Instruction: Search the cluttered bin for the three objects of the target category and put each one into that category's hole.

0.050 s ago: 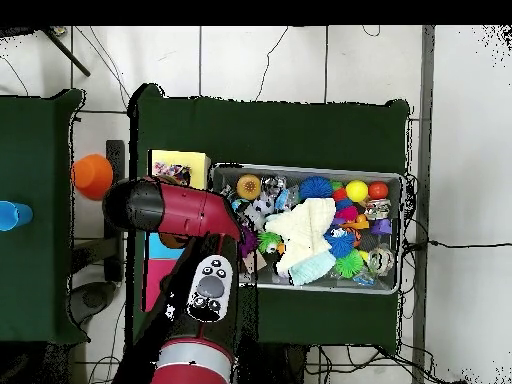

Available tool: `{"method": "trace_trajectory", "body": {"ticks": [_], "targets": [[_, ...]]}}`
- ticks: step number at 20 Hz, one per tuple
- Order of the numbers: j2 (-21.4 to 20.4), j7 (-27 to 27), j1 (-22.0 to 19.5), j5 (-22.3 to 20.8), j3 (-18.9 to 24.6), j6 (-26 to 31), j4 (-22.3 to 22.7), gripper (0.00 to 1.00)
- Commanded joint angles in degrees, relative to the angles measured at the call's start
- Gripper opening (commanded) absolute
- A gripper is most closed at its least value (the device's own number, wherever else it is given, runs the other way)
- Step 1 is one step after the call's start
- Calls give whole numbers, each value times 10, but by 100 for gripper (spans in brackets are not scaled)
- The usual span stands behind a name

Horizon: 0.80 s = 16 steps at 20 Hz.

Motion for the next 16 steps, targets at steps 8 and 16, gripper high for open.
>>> {"method": "trace_trajectory", "body": {"ticks": [8,16], "targets": [[-20,118,-15,9,23,50,52,0],[-59,101,-20,-3,13,101,56,0]]}}
